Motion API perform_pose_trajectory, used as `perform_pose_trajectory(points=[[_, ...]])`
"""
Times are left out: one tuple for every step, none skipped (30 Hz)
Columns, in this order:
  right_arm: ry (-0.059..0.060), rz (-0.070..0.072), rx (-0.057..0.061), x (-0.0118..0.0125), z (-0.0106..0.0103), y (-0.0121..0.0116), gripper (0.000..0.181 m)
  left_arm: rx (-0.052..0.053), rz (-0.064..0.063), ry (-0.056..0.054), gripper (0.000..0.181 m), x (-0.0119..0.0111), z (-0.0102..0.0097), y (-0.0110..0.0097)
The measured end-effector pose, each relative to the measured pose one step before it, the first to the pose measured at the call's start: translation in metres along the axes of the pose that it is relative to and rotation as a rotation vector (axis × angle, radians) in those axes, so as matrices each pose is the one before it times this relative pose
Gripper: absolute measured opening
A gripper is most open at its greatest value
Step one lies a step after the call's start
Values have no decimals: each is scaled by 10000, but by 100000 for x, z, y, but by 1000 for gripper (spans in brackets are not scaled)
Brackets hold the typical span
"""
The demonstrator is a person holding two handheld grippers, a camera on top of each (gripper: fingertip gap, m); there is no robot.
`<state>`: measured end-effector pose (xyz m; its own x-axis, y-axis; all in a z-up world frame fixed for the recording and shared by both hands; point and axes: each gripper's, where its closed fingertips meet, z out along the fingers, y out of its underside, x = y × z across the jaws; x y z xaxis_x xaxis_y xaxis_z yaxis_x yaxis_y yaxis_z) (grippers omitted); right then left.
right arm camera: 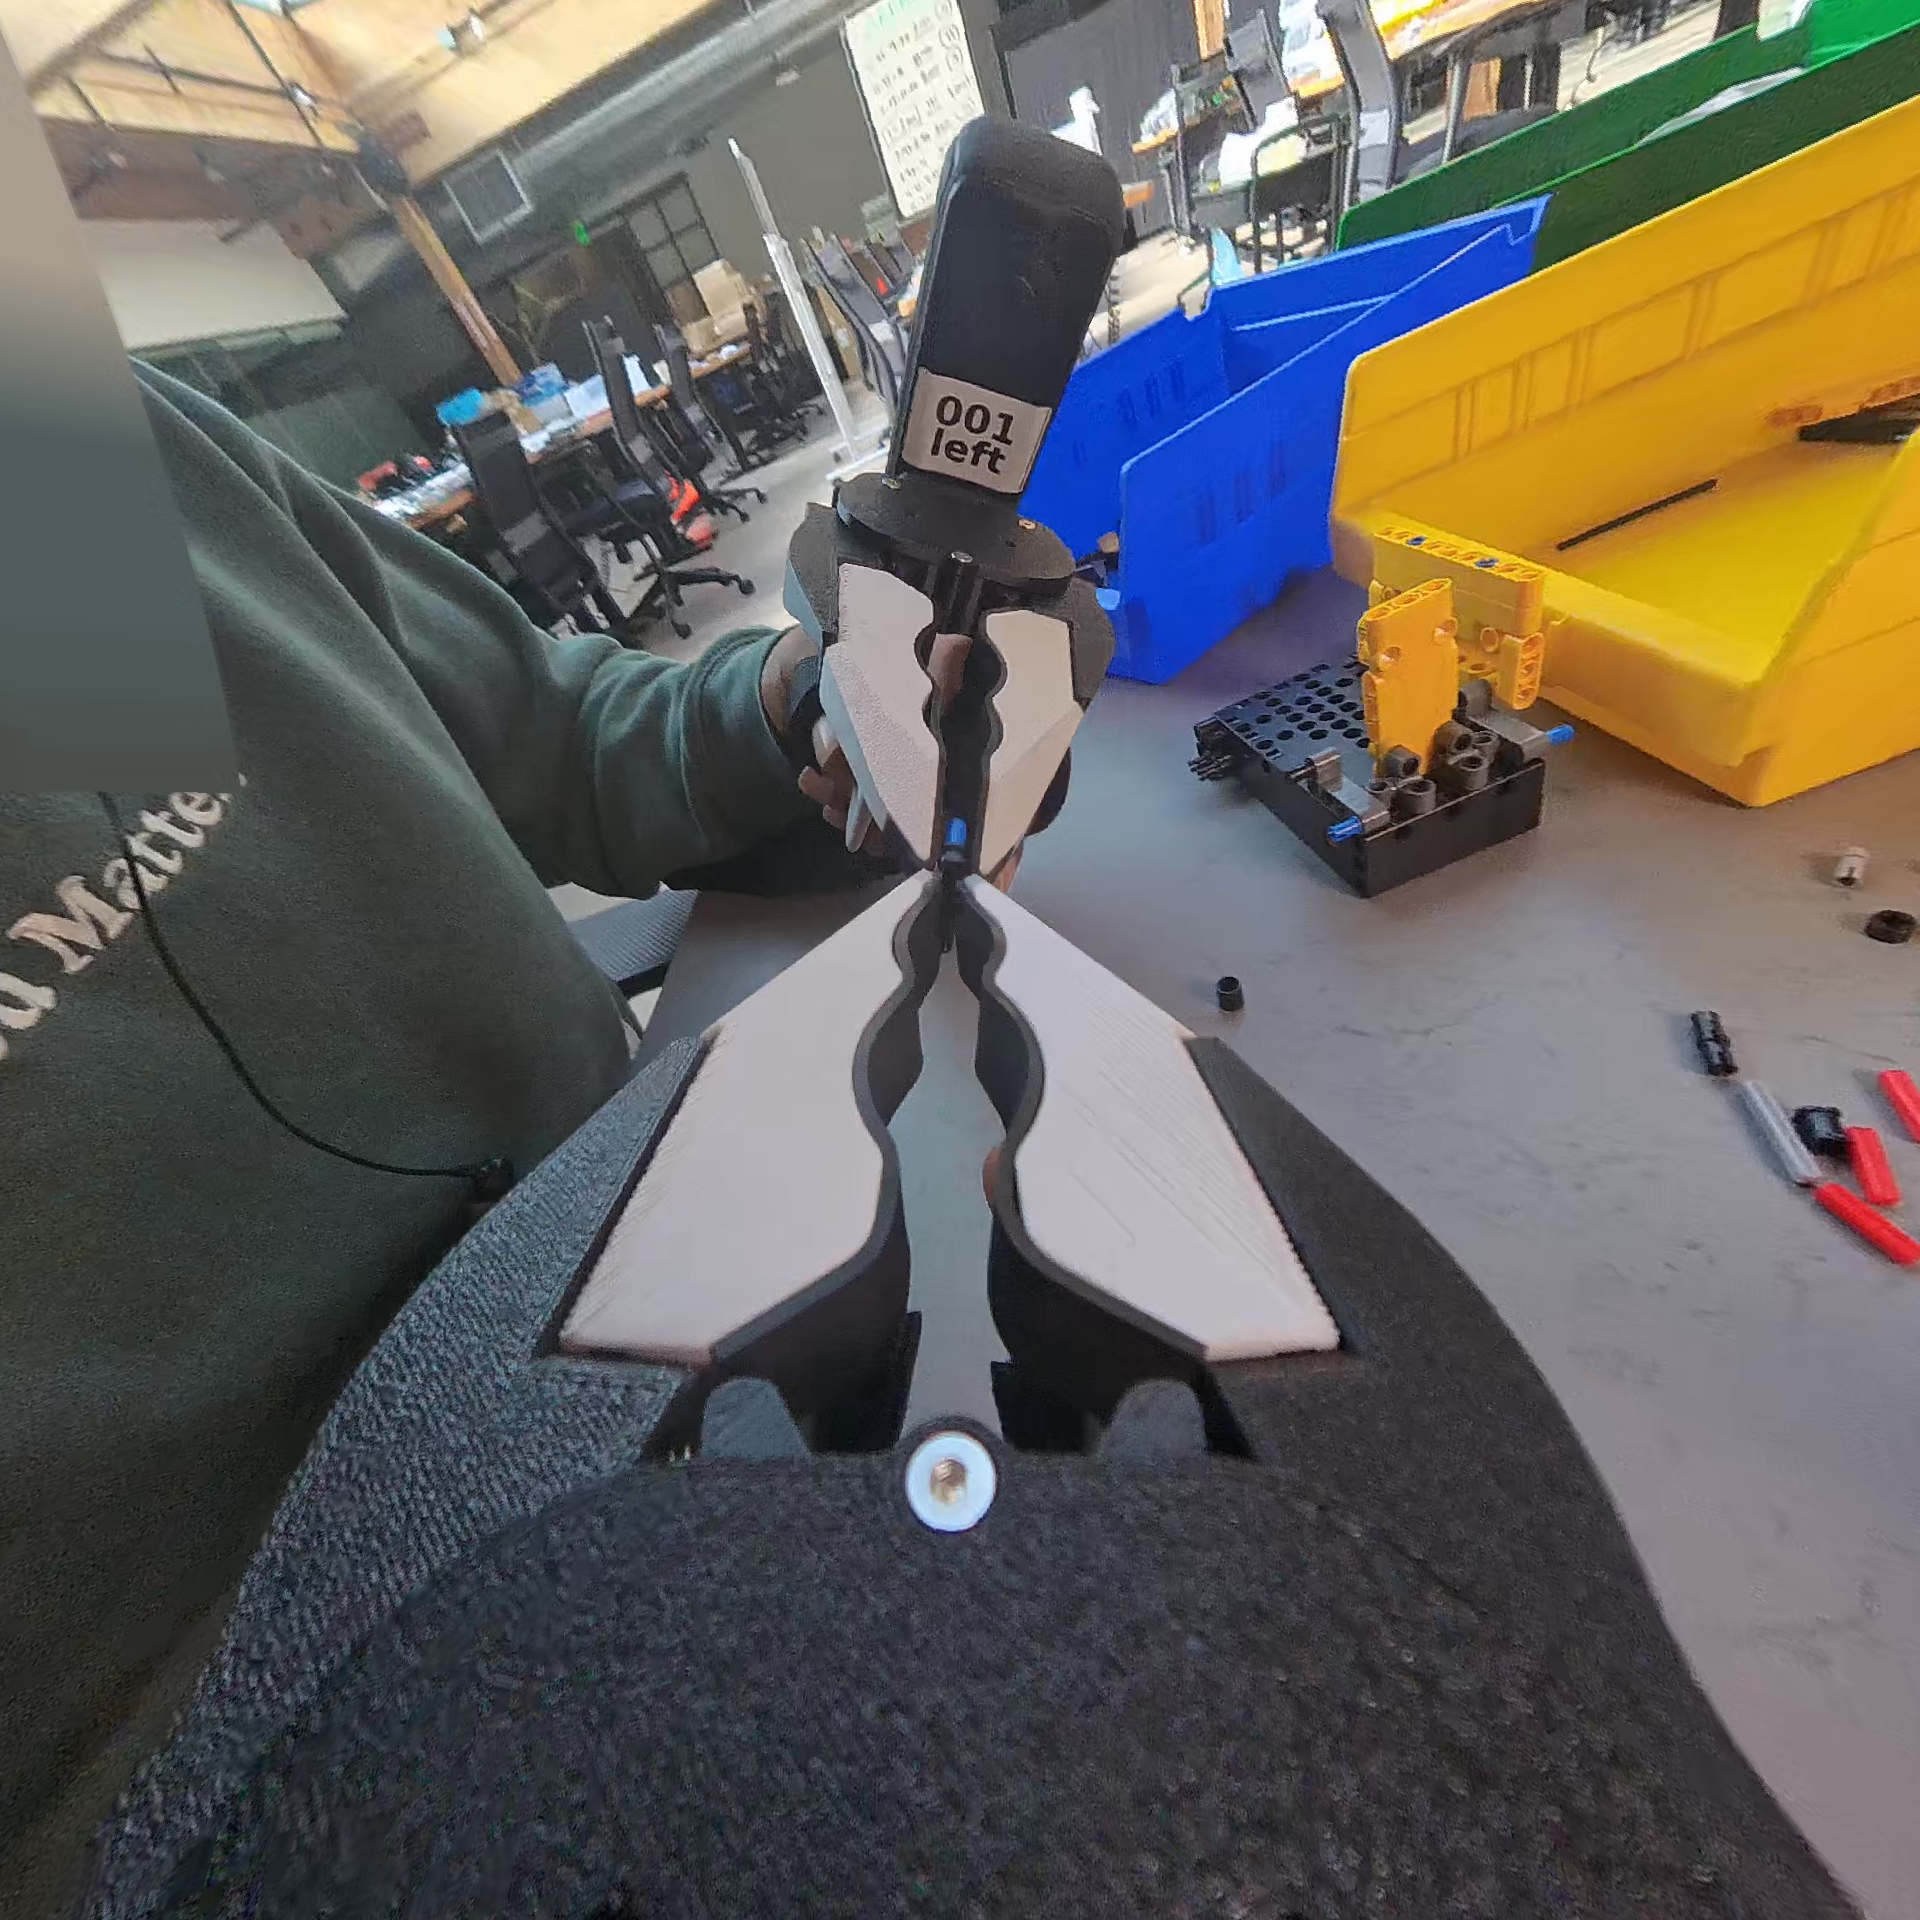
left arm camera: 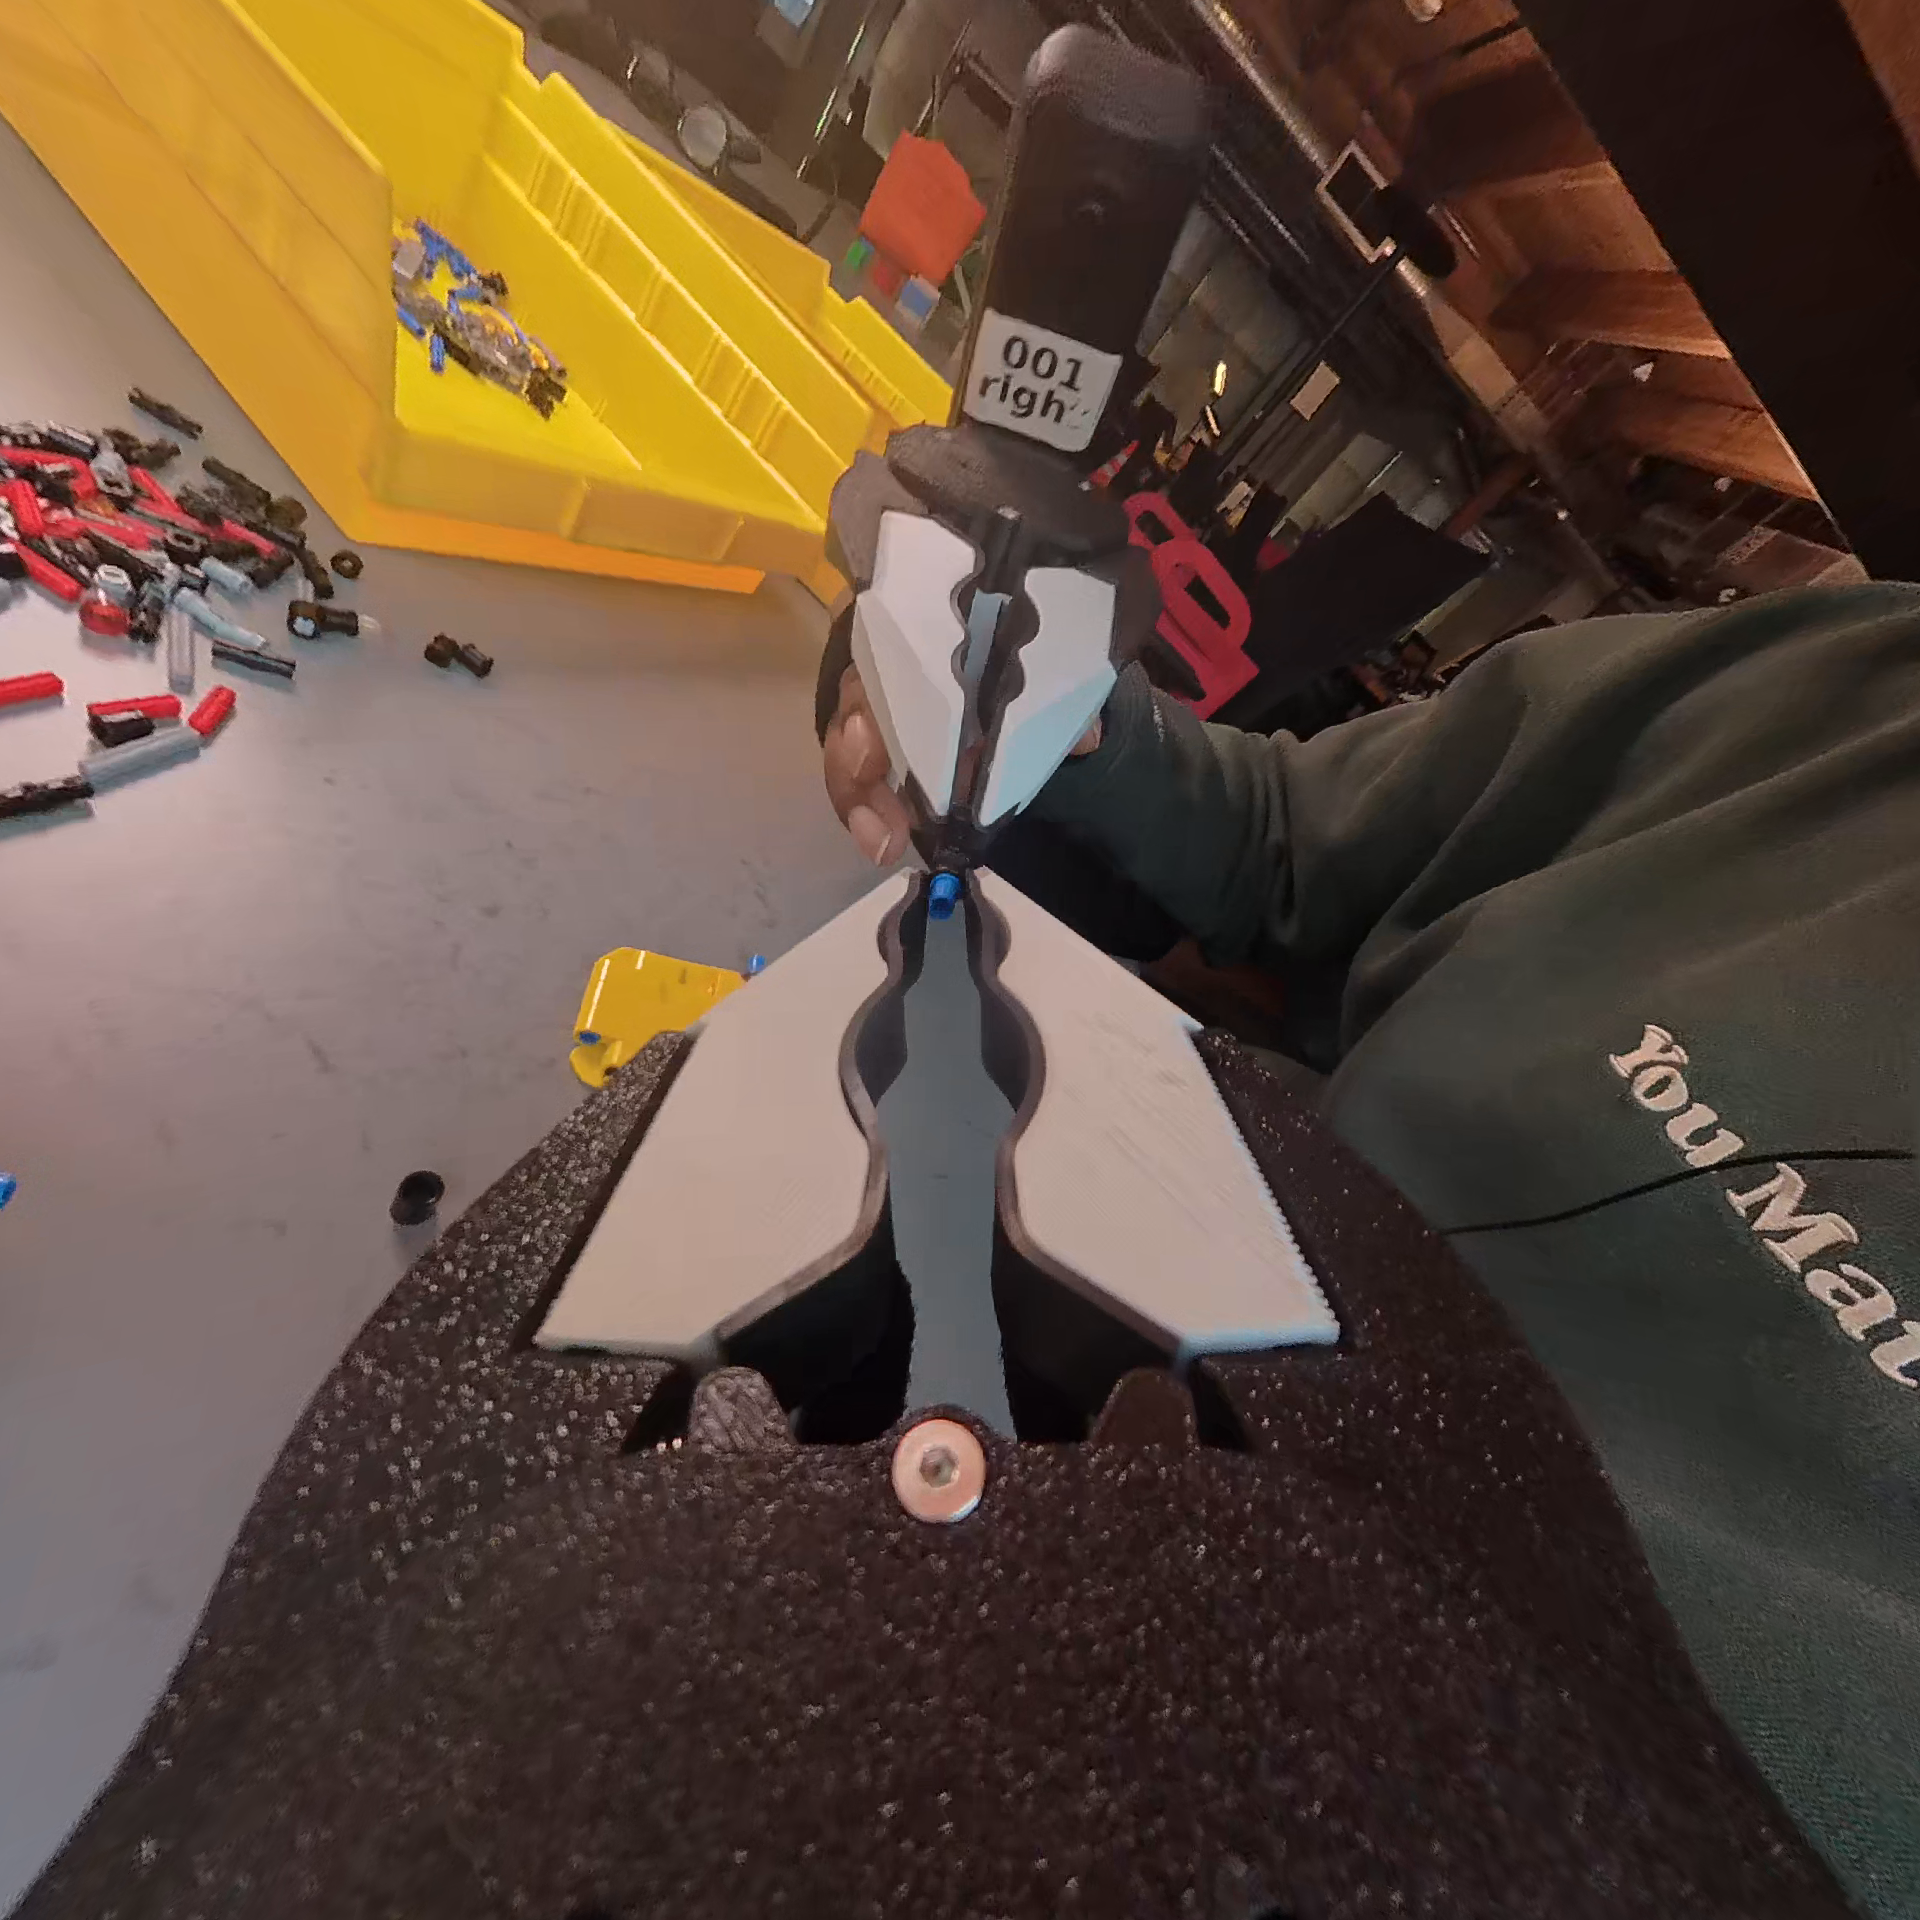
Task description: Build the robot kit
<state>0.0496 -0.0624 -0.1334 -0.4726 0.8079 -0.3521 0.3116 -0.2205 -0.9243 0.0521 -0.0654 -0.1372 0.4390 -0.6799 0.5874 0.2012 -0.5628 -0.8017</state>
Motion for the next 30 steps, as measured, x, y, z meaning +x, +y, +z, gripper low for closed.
perform_pose_trajectory(points=[[-132, 88, 167, -117, -35, -207, 0, 158, 94, 46, 5, 170, -180, -331], [-100, -24, 156, -145, -21, -203, 0, 88, 49, 82, 5, 201, -97, -192], [-47, -30, 66, -81, 1, -106, 0, 69, 3, 99, 5, 206, -55, -147], [-33, -28, 30, -56, 15, -41, 0, 53, 12, 63, 5, 161, -19, -98], [-62, -11, 58, -100, 7, -70, 0, 11, 38, 16, 5, 77, -15, -30], [-22, -11, 72, -63, -2, -112, 0, 9, 47, 10, 5, 77, -9, -42], [0, -24, 84, -35, -32, -155, 0, 21, 43, 8, 5, 64, -18, -55], [-3, -26, 97, -30, -42, -186, 2, 34, 30, 15, 5, 61, -21, -75], [-36, -3, 83, -55, -66, -180, 5, 40, 2, 26, 5, 43, -40, -70], [-24, 12, 69, -30, -72, -147, 8, 38, -19, 16, 5, -2, -53, -74], [35, -12, 67, 57, -75, -141, 8, 48, -19, -12, 5, -65, -71, -79], [111, -55, 54, 168, -83, -125, 8, 77, -24, -16, 5, -112, -116, -136], [159, -85, 56, 242, -86, -134, 8, 165, -51, -10, 5, -132, -206, -299], [269, -102, 24, 417, -37, -108, 8, 291, -80, -29, 5, -231, -397, -563], [466, -159, -187, 728, 90, 210, 8, 381, -87, -102, 5, -407, -586, -777], [566, -290, -535, 887, 284, 738, 8, 414, -70, -190, 5, -599, -718, -887], [563, -470, -790, 869, 525, 1104, 9, 406, -49, -239, 5, -734, -743, -871], [618, -617, -935, 875, 722, 1247, 10, 359, -45, -233, 5, -751, -690, -768], [514, -701, -1027, 662, 847, 1265, 11, 292, -61, -191, 5, -708, -577, -638], [305, -652, -987, 321, 899, 1086, 13, 242, -65, -138, 5, -615, -472, -493], [114, -519, -789, 53, 883, 711, 15, 212, -39, -78, 5, -483, -357, -397], [-82, -360, -576, -170, 849, 318, 15, 180, -13, -44, 5, -376, -271, -310], [-153, -237, -403, -173, 795, -18, 15, 138, 13, -59, 5, -329, -194, -210], [-151, -214, -385, -82, 718, -72, 16, 76, 41, -58, 5, -270, -145, -113], [-187, -253, -487, -50, 644, 75, 16, 6, 46, -51, 5, -229, -96, -23], [-106, -326, -510, 111, 546, 121, 17, -3, 59, -62, 5, -204, -71, -4], [-54, -388, -437, 221, 413, 63, 17, 11, 63, -69, 5, -176, -71, -31], [-137, -373, -412, 119, 300, 43, 17, 7, 51, -57, 5, -127, -77, -46], [-90, -310, -317, 197, 161, -58, 17, 10, 44, -38, 5, -83, -78, -78], [-99, -249, -249, 187, 55, -137, 17, 26, 47, -20, 5, -42, -91, -128]])
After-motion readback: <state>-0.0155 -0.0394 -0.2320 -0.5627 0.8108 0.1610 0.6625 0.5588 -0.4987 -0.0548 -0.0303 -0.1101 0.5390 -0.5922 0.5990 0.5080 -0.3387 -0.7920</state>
